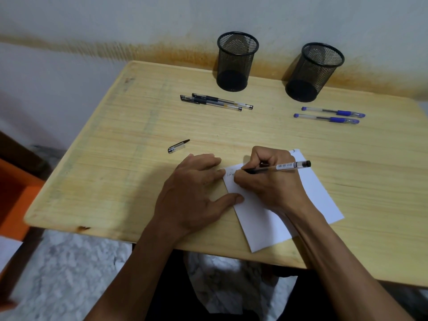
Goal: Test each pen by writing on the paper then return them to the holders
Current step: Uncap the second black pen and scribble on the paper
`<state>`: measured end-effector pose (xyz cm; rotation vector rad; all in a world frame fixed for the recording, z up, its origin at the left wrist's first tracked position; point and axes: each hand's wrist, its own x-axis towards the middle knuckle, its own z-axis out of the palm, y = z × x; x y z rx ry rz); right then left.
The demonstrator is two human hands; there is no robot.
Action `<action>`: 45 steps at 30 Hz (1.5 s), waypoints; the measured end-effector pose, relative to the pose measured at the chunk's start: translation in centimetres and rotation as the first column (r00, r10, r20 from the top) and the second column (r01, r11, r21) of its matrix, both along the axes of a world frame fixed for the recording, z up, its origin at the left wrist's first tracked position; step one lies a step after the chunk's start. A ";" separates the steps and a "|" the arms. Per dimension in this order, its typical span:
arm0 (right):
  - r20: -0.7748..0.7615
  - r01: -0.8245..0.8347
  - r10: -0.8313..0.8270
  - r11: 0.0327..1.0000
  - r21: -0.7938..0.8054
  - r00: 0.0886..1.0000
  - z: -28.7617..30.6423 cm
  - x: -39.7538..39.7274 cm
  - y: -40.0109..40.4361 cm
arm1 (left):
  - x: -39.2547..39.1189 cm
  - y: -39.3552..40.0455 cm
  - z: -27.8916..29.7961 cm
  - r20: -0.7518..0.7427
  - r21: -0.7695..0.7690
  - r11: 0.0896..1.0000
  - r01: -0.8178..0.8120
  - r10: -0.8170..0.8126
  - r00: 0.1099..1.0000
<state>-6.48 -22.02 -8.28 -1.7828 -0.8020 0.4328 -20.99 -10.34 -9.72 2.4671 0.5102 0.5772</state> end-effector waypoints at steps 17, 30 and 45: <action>-0.027 0.028 -0.028 1.000 0.013 0.999 0.1 -0.1 0.0 | 0.0 -0.1 0.1 0.012 -0.006 1.000 0.001 0.000 1.000; -0.274 0.047 0.002 0.984 0.173 0.962 1.1 0.6 -0.7 | 0.1 0.0 0.0 0.031 0.064 0.998 0.007 -0.009 0.999; -0.538 0.229 -0.017 0.915 0.331 0.843 2.1 0.6 -1.8 | -0.2 -0.3 1.4 0.192 -0.152 0.966 -0.210 0.237 0.952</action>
